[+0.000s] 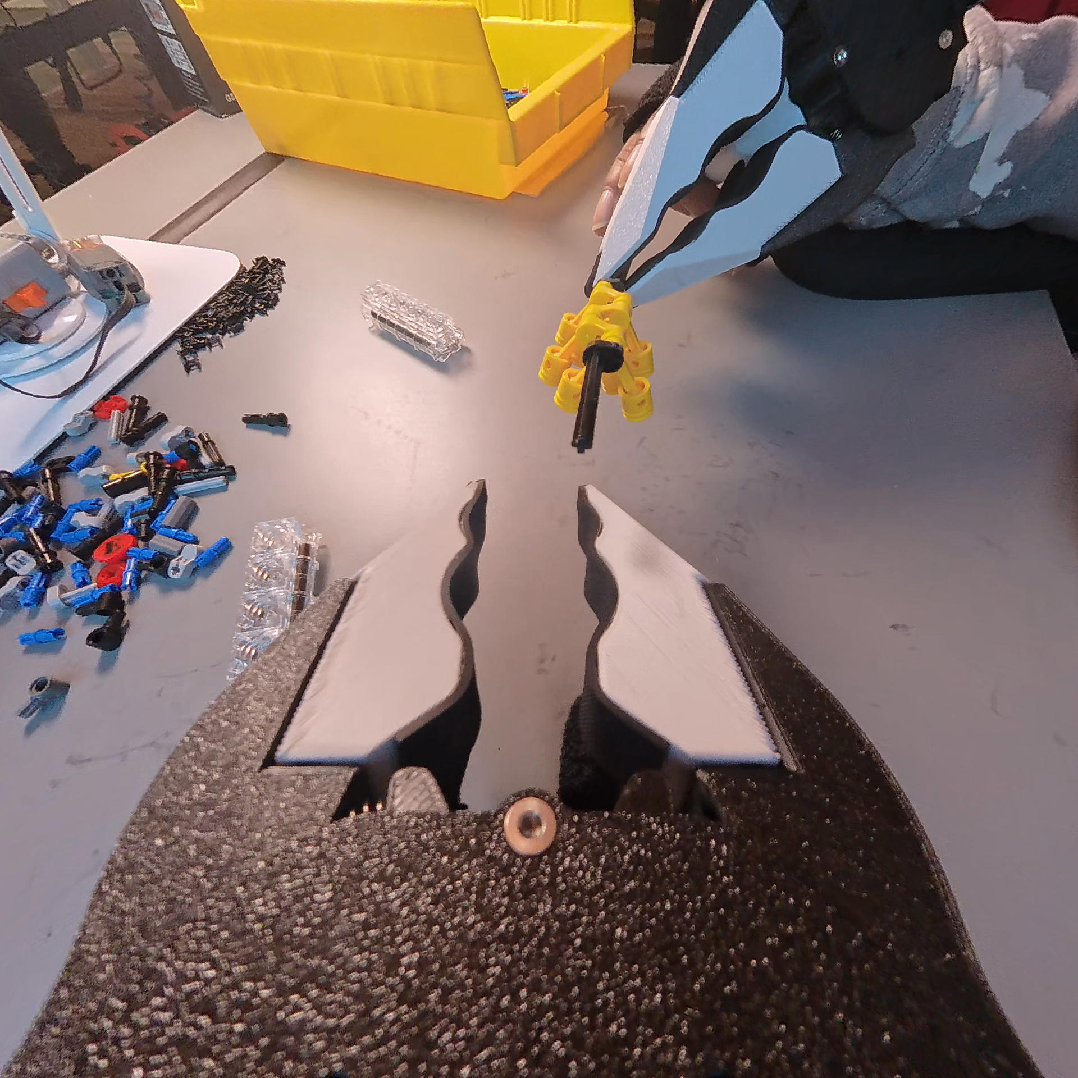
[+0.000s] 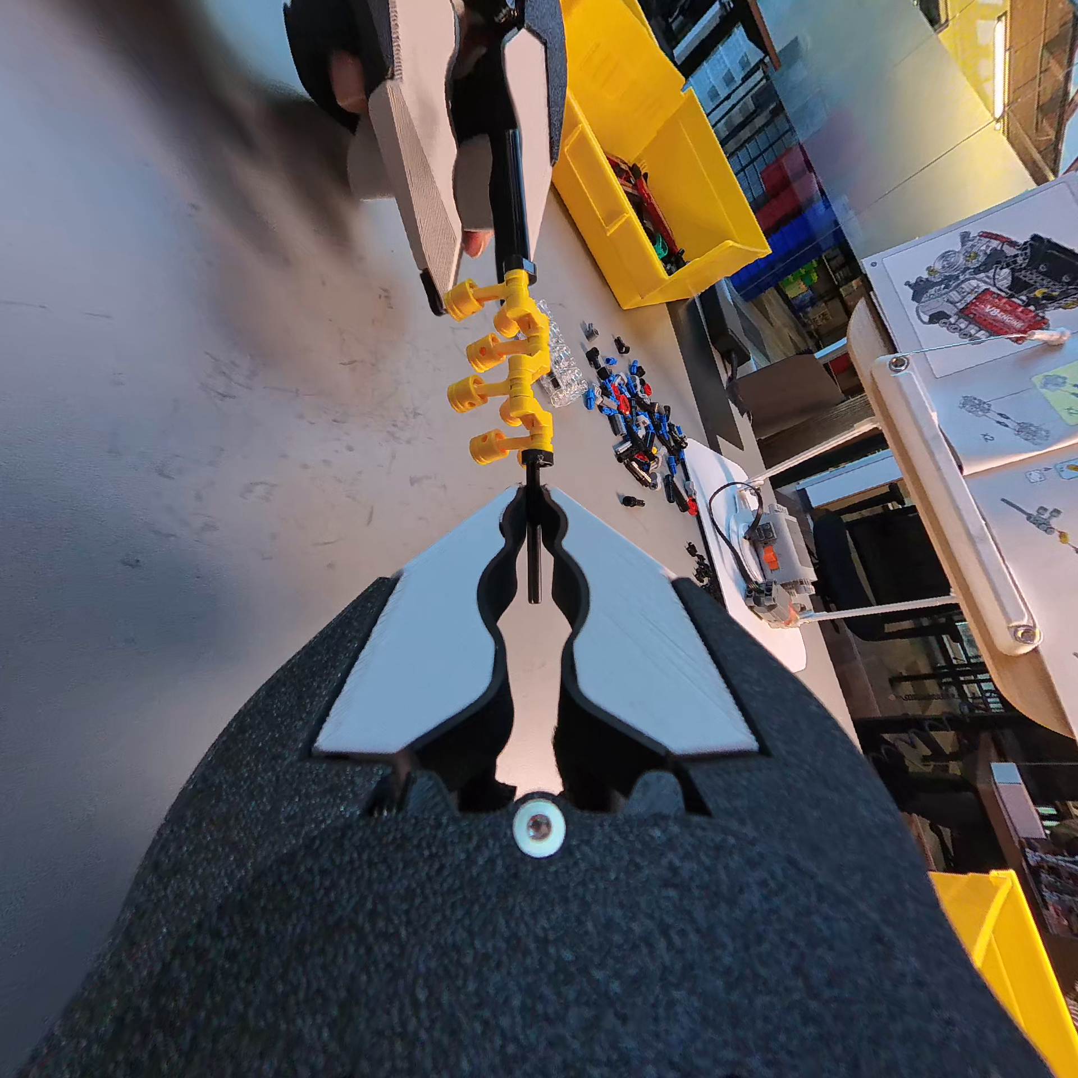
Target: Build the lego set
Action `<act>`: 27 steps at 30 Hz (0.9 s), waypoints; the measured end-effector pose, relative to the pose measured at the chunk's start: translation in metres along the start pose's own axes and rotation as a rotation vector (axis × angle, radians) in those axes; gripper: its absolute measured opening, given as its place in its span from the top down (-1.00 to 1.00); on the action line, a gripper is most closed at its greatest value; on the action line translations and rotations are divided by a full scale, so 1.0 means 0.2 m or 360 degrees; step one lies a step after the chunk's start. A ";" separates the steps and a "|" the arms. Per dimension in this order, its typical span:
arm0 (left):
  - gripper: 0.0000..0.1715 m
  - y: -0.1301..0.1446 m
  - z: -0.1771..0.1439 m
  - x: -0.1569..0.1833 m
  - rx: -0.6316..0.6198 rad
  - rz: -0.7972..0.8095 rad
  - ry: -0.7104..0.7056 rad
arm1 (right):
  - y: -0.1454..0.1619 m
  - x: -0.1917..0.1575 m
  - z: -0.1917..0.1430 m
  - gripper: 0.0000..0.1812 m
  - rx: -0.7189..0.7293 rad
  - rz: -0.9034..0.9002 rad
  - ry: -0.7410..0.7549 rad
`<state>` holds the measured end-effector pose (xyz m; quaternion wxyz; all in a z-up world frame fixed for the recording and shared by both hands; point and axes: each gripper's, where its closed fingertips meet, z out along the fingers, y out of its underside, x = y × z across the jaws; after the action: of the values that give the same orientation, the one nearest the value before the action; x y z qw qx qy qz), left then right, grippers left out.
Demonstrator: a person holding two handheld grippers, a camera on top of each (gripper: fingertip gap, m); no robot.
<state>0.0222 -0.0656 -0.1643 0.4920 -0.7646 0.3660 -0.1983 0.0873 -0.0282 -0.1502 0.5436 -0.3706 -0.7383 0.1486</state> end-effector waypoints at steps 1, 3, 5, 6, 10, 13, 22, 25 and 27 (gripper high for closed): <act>0.64 0.00 0.00 0.00 0.0005 -0.0005 -0.0003 | 0.00 0.00 0.00 0.97 -0.0001 -0.0004 0.0006; 0.65 0.00 0.00 -0.01 0.0002 -0.0002 -0.0009 | 0.00 0.00 -0.01 0.97 0.0002 -0.0006 0.0011; 0.73 0.00 0.00 0.00 0.0004 0.0010 -0.0007 | 0.00 0.00 0.00 0.97 -0.0001 -0.0022 0.0014; 0.77 -0.01 -0.01 0.00 0.0007 0.0019 -0.0002 | 0.00 0.00 0.00 0.97 -0.0009 -0.0036 0.0014; 0.83 -0.03 -0.02 0.04 0.0053 0.0019 0.0070 | 0.03 -0.02 0.01 0.97 -0.0061 -0.0112 -0.0002; 0.83 -0.06 -0.03 0.08 0.0088 0.0038 0.0133 | 0.07 -0.03 0.02 0.97 -0.0148 -0.0205 0.0012; 0.96 -0.01 -0.01 0.08 -0.0021 0.0090 0.0102 | 0.07 -0.05 0.03 0.97 -0.0180 -0.0265 0.0015; 0.96 0.00 -0.01 0.07 -0.0040 0.0163 0.0075 | 0.06 -0.07 0.03 0.96 -0.0146 -0.0135 -0.0036; 0.96 0.02 -0.01 0.07 -0.0078 0.0230 0.0045 | 0.07 -0.08 0.02 0.96 -0.0145 -0.0076 -0.0082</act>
<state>0.0295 -0.0779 -0.1678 0.4811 -0.7451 0.4318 -0.1640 0.0904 -0.0295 -0.1709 0.5104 -0.3733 -0.7666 0.1114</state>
